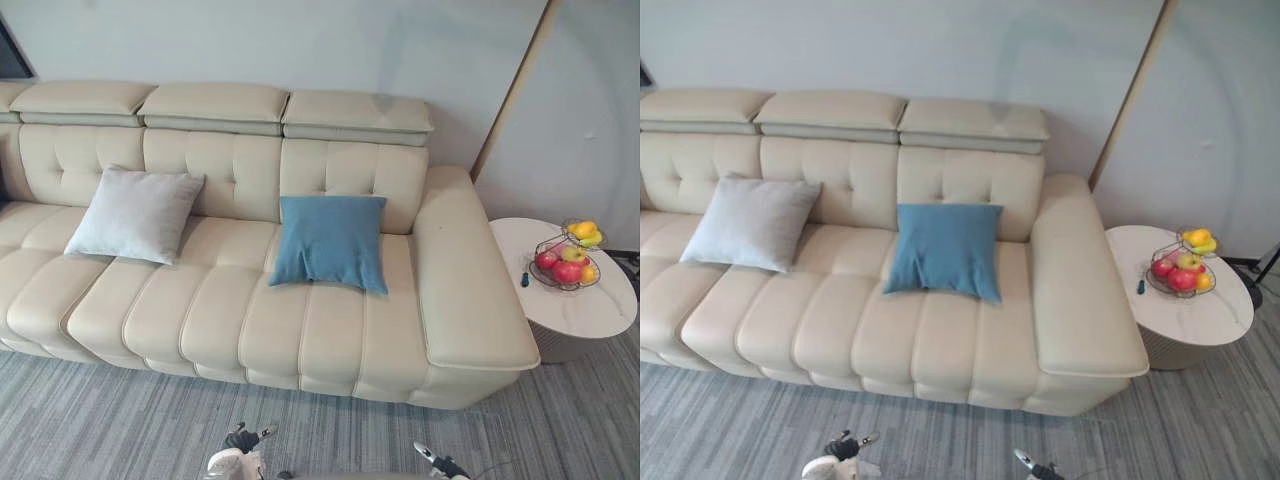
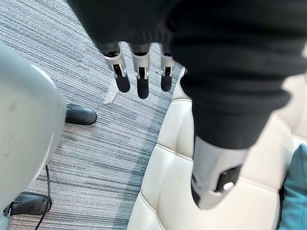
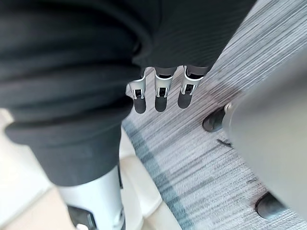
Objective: Pick up cushions and gather them together orderly.
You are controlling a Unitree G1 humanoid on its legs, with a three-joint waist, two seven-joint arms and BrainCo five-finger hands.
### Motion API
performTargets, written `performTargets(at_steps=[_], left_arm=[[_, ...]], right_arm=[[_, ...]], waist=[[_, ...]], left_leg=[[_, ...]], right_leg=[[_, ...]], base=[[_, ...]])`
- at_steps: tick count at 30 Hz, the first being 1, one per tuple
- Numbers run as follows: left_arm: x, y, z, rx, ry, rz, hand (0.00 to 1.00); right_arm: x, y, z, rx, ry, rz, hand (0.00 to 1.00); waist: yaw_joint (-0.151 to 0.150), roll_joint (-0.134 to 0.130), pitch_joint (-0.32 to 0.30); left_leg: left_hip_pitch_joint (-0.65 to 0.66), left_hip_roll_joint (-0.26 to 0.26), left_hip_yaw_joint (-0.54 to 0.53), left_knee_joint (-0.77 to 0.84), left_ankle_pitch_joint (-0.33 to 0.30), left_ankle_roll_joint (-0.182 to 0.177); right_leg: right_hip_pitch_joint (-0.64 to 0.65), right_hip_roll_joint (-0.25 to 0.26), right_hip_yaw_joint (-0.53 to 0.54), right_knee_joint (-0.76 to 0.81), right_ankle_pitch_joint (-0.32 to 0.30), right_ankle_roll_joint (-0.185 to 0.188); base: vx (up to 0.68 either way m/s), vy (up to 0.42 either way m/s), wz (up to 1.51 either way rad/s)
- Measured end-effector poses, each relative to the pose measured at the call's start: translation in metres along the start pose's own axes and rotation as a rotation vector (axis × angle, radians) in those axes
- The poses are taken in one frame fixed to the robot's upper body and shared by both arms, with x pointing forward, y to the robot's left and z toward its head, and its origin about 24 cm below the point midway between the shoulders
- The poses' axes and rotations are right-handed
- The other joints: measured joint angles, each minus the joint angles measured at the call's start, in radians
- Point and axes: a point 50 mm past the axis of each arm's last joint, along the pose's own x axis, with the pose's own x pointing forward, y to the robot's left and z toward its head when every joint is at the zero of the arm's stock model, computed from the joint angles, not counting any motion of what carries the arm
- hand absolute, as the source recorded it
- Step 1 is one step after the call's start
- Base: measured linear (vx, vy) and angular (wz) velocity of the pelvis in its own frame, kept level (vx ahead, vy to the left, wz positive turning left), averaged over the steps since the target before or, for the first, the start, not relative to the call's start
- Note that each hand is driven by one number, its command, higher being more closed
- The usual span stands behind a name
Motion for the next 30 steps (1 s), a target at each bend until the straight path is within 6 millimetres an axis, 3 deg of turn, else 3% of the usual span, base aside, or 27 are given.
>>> performTargets(at_steps=[3,4,15,20,23,25,28,30], left_arm=[[0.000,0.003,-0.001,0.005,0.010,0.005,0.00],[0.000,0.029,-0.009,0.049,0.051,0.044,0.00],[0.000,0.028,-0.010,0.030,0.054,0.043,0.00],[0.000,0.022,-0.011,-0.038,0.055,0.035,0.00],[0.000,0.017,-0.007,-0.070,0.035,0.022,0.00],[0.000,0.014,-0.003,-0.100,0.019,0.019,0.00],[0.000,0.010,-0.002,-0.107,0.015,0.008,0.00],[0.000,0.007,-0.001,-0.112,0.014,0.001,0.00]], right_arm=[[0.000,-0.004,-0.003,-0.001,0.017,-0.011,0.00],[0.004,-0.011,0.013,0.006,-0.009,-0.033,0.00],[0.004,-0.009,0.012,-0.021,-0.005,-0.023,0.00],[0.003,0.001,0.011,-0.091,-0.002,0.011,0.00],[0.003,0.009,0.009,-0.152,-0.003,0.044,0.00],[0.002,0.013,0.012,-0.180,-0.025,0.062,0.00],[0.001,0.016,0.018,-0.182,-0.058,0.072,0.00],[0.001,0.018,0.025,-0.175,-0.085,0.080,0.00]], waist=[[-0.001,-0.003,0.001],[-0.017,-0.010,0.047],[-0.017,-0.007,0.049],[-0.021,0.003,0.057],[-0.022,0.006,0.088],[-0.019,0.011,0.101],[-0.020,0.020,0.097],[-0.021,0.034,0.096]], left_leg=[[0.029,-0.003,0.002,-0.025,0.000,0.001],[0.077,-0.016,-0.030,-0.057,0.002,0.003],[0.077,-0.015,-0.023,-0.057,0.002,0.003],[0.085,-0.002,0.038,-0.057,0.000,0.001],[0.107,0.029,0.114,-0.002,-0.044,-0.014],[0.073,0.071,0.151,0.141,-0.127,-0.030],[0.026,0.080,0.077,0.202,-0.162,-0.020],[0.030,0.103,0.176,0.193,-0.195,-0.033]], right_leg=[[0.025,0.000,0.003,-0.021,0.002,-0.003],[0.067,-0.006,0.006,-0.043,-0.008,-0.009],[0.063,-0.006,0.012,-0.042,-0.007,-0.009],[0.033,0.005,0.066,-0.021,-0.005,-0.008],[0.033,0.031,0.126,0.002,-0.002,-0.012],[-0.001,0.066,0.193,0.034,-0.006,-0.018],[-0.068,0.095,0.281,0.055,0.002,-0.019],[-0.127,0.133,0.393,0.049,0.032,-0.023]], base=[[0.05,0.001,-0.04],[0.00,0.000,0.00],[0.00,0.000,-0.01],[-0.02,-0.011,-0.33],[-0.06,-0.037,-0.72],[-0.06,-0.066,-1.00],[-0.03,-0.051,-1.09],[-0.04,0.035,-1.43]])
